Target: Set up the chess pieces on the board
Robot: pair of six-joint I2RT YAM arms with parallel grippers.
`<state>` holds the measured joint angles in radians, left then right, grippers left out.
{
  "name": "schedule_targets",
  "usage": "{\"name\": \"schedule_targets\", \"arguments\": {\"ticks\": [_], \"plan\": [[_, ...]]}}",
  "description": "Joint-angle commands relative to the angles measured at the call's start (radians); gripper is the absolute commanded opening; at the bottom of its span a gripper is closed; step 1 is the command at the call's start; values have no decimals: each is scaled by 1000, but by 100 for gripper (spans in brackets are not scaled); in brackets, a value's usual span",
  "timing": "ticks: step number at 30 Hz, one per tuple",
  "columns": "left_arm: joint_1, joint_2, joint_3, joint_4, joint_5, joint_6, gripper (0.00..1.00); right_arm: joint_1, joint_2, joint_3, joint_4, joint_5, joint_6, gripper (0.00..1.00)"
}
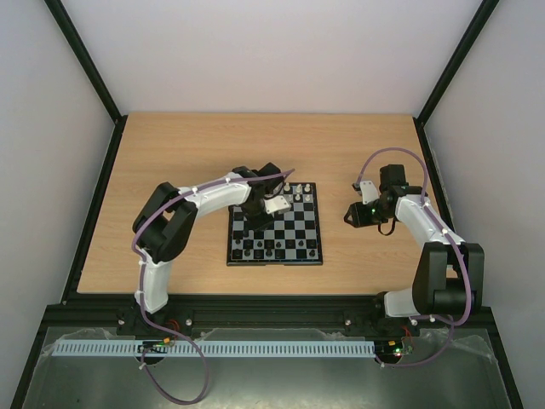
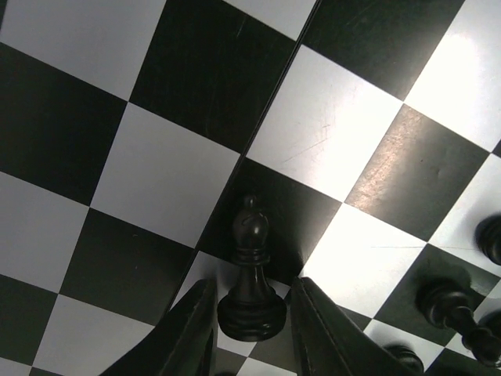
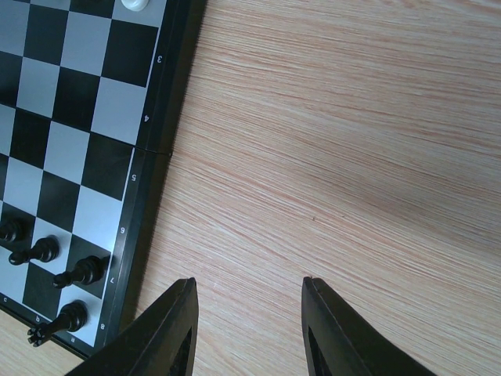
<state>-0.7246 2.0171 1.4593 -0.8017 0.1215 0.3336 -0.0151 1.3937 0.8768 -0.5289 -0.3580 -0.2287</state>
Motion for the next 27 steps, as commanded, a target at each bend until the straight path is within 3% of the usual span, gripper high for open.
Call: {"name": "schedule_targets", "arguments": {"ticks": [1, 9, 21, 27], "plan": [[-1, 27, -33, -46, -19, 2, 28, -5, -11, -13, -28, -10, -12, 37], [0, 32, -32, -47, -10, 8, 18, -5, -13, 19, -51, -38, -12, 37], [63, -152, -16, 47, 141, 77, 14, -3, 175, 509, -235, -308, 79, 40], [78, -274, -60, 150, 275, 43, 15, 38, 225, 571, -206, -414, 201, 49]]}}
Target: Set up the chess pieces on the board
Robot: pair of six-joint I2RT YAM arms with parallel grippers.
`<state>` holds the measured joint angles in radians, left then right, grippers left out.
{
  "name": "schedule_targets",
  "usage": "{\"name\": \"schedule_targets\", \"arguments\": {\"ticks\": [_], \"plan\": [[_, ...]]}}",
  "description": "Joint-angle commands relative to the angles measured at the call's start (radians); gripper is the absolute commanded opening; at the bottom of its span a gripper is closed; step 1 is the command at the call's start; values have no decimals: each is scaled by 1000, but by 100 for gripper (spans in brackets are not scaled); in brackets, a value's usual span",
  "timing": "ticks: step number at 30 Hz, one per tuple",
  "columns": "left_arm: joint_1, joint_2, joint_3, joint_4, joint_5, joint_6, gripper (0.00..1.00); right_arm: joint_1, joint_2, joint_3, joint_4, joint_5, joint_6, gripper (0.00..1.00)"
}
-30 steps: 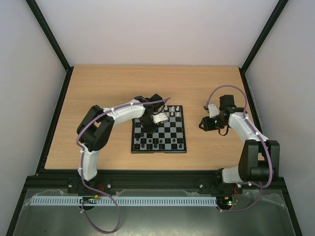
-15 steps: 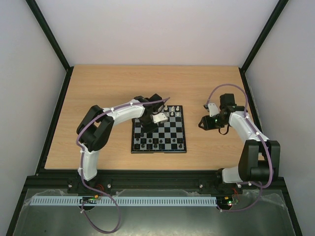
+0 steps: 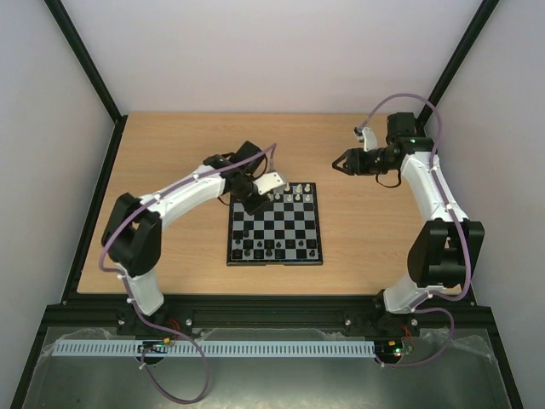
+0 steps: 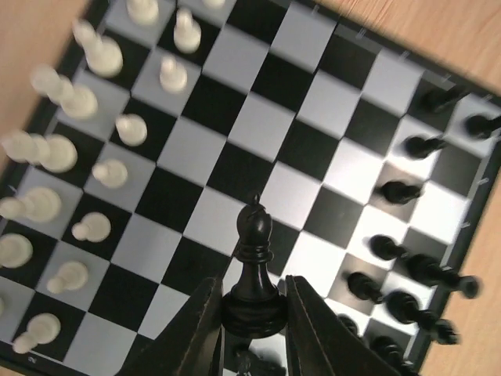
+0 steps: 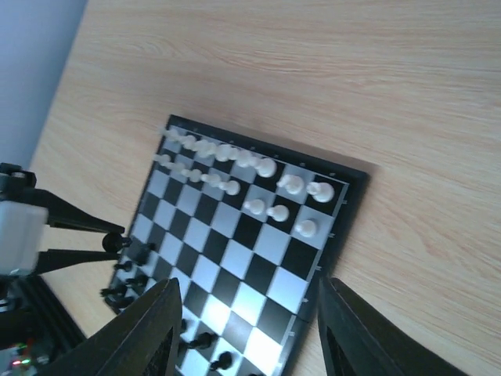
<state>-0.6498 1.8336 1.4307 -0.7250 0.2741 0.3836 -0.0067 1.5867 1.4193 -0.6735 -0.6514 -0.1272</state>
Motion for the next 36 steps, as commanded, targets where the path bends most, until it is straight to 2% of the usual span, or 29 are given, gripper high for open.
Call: {"name": "schedule_targets", "arguments": {"ticks": [1, 8, 15, 32, 36], "plan": [[4, -105, -34, 81, 141, -12, 15, 48, 39, 26, -59, -136, 115, 49], [4, -164, -55, 84, 229, -35, 15, 175, 68, -45, 9, -295, 260, 51], [4, -184, -57, 82, 280, -46, 15, 248, 115, -87, 57, -391, 337, 44], [4, -174, -49, 103, 293, -65, 15, 353, 143, -155, 112, -448, 394, 36], [4, -170, -53, 105, 293, -68, 15, 357, 135, -183, 128, -453, 405, 31]]}}
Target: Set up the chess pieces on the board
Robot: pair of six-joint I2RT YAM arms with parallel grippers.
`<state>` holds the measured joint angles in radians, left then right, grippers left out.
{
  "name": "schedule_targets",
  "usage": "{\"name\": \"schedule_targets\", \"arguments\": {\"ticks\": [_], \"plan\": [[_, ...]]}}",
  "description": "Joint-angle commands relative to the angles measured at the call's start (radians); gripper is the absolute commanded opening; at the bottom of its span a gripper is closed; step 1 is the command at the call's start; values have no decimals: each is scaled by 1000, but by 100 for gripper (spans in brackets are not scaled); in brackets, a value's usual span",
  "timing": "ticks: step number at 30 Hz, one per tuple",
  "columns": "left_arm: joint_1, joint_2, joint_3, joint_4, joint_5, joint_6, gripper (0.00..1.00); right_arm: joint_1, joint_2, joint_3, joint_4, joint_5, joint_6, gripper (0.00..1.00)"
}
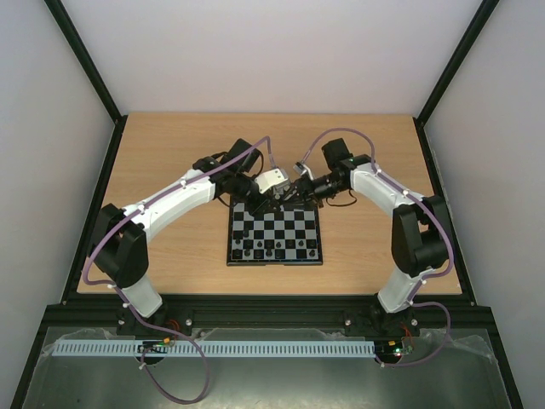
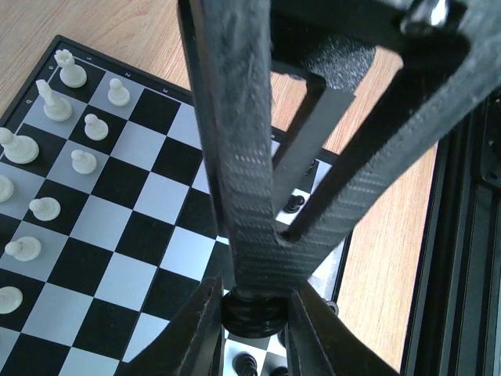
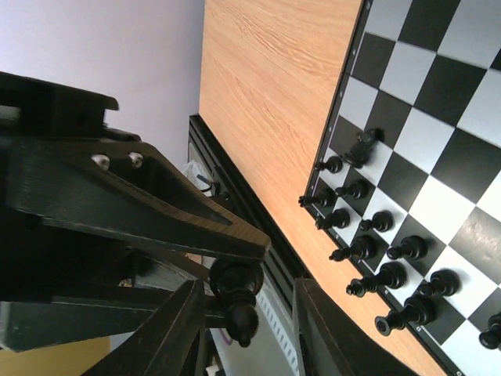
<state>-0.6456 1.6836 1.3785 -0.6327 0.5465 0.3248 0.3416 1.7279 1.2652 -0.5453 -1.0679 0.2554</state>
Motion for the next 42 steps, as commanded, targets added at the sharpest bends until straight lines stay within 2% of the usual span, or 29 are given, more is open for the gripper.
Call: {"name": "schedule_targets", "arguments": {"ticks": [1, 8, 11, 15, 18, 22, 27, 32, 37, 42], "plan": [[0, -20, -2, 13, 21, -11, 15, 9, -7, -30, 1, -38, 24, 30], [0, -9, 2, 18, 31, -18, 15, 9, -12, -32, 15, -49, 30, 14], [0, -7, 5, 18, 35, -17, 15, 9, -14, -35, 26, -52, 37, 11], [-1, -7, 5, 20, 39, -16, 15, 9, -18, -31, 52, -54, 55, 11], [0, -5, 4, 17, 40, -14, 15, 9, -15, -25, 66, -63, 60, 6], [0, -4, 2, 12, 30, -10, 20, 8, -23, -5, 53, -31, 25, 3], [24, -24, -12, -11, 12, 0, 32, 8, -67, 59, -61, 153, -154, 1], [115, -57, -40, -52, 66, 15, 41, 9, -134, 38, -123, 264, -314, 2], [217, -81, -88, -48, 96, -17, 44, 13, -212, -35, -125, 347, -458, 2], [245, -81, -126, -21, 23, -58, 46, 111, -342, -165, -67, 539, -648, 2]]}}
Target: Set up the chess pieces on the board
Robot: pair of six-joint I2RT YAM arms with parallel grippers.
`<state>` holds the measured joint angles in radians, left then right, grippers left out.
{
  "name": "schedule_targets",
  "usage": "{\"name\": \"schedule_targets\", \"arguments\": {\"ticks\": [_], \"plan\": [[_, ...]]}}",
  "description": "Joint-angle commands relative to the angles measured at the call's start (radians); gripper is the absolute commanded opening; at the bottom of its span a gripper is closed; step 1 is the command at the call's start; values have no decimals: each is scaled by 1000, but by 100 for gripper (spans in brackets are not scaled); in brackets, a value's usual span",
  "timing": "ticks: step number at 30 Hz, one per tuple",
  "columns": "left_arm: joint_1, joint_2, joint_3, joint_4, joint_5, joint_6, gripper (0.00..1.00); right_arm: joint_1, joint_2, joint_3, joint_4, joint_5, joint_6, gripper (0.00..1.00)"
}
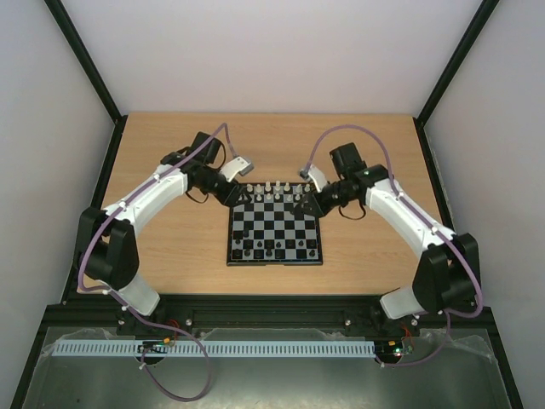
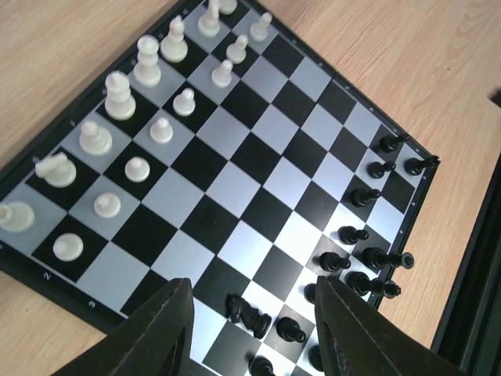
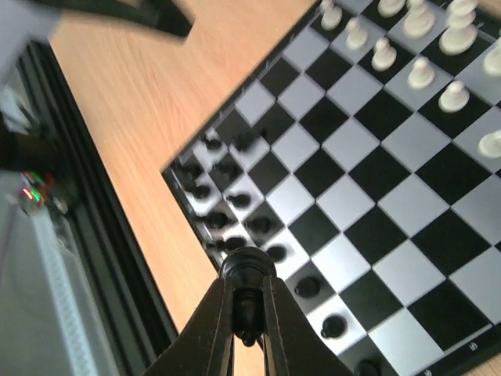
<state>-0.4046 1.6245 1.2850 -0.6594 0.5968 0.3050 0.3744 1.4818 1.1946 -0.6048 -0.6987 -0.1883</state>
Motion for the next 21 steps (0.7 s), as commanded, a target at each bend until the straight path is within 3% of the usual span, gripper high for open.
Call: {"name": "schedule_targets", "arguments": {"ticks": [1, 10, 21], "plan": [[4, -18, -41, 9, -47, -41, 47, 114, -126, -128, 20, 223, -243, 2], [13, 1, -62, 18, -84, -77, 56, 292, -239, -337, 84, 453, -422, 2], [13, -21, -93, 34, -98, -87, 60, 306, -164, -360, 106, 521, -453, 2]]}}
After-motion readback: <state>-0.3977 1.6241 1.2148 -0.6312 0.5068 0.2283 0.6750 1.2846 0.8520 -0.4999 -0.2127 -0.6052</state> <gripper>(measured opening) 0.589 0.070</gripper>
